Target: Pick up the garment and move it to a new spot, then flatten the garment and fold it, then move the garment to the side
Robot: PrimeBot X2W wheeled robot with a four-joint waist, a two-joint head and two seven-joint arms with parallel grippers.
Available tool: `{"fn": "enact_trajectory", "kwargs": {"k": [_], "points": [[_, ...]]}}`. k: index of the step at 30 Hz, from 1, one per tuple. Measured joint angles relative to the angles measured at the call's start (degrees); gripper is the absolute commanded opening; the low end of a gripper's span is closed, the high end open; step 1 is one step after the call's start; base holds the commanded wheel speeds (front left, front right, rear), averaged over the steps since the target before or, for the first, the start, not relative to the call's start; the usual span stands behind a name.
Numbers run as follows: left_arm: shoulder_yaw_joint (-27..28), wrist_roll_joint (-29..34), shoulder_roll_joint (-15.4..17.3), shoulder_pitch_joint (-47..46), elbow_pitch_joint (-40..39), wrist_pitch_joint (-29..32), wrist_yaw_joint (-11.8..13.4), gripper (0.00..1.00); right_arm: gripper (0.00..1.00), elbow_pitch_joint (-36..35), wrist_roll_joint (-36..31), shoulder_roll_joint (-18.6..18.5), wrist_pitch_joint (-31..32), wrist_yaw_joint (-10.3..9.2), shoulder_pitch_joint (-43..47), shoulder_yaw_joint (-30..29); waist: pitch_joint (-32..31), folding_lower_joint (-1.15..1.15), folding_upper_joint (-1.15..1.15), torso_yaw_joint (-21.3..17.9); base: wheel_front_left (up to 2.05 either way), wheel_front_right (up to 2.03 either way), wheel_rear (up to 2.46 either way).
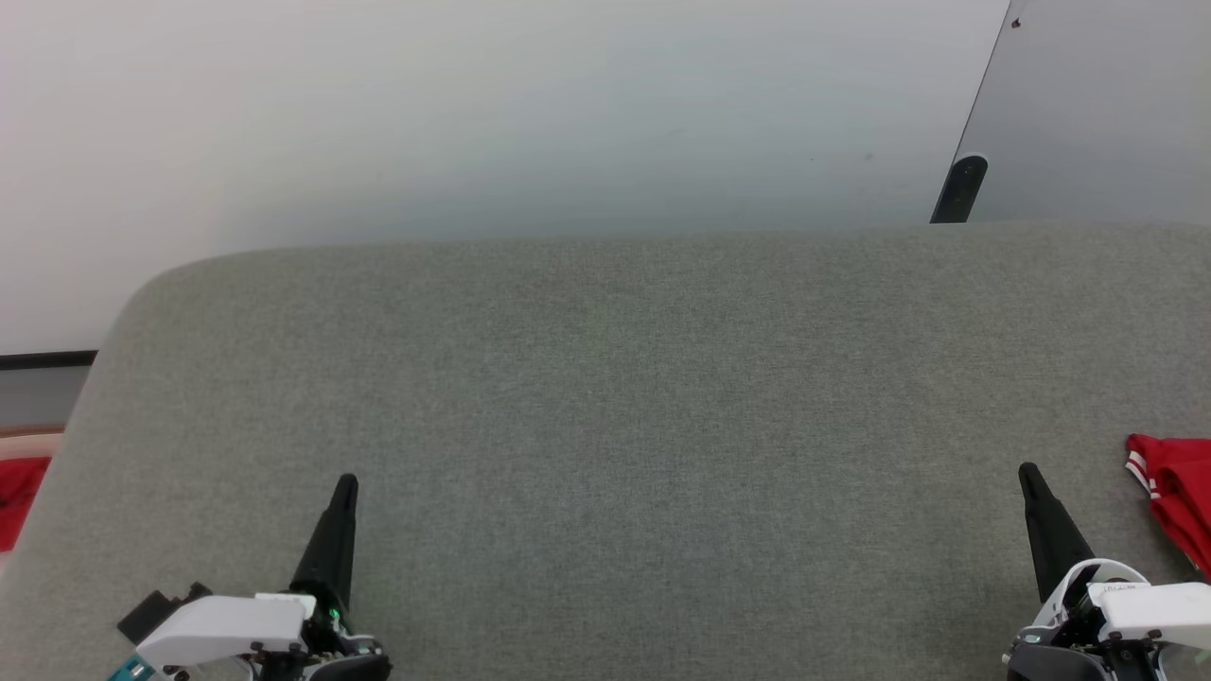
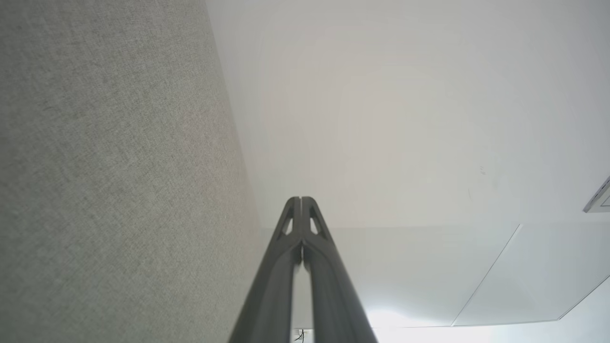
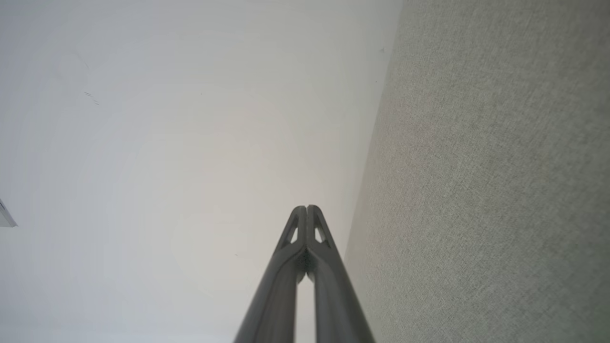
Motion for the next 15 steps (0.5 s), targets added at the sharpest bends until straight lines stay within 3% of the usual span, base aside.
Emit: {"fn": "enact_trajectory", "kwargs": {"k": [15], "points": [[0.2,-2.3,-0.2,-0.5,0.2,0.6,-0.3,0.00,0.00,0.3,2.5,0.1,0.3,0.00,-0.7,-0.1,0.3,0.00,0.00,0.1,0.00,0.00,0.00]]}}
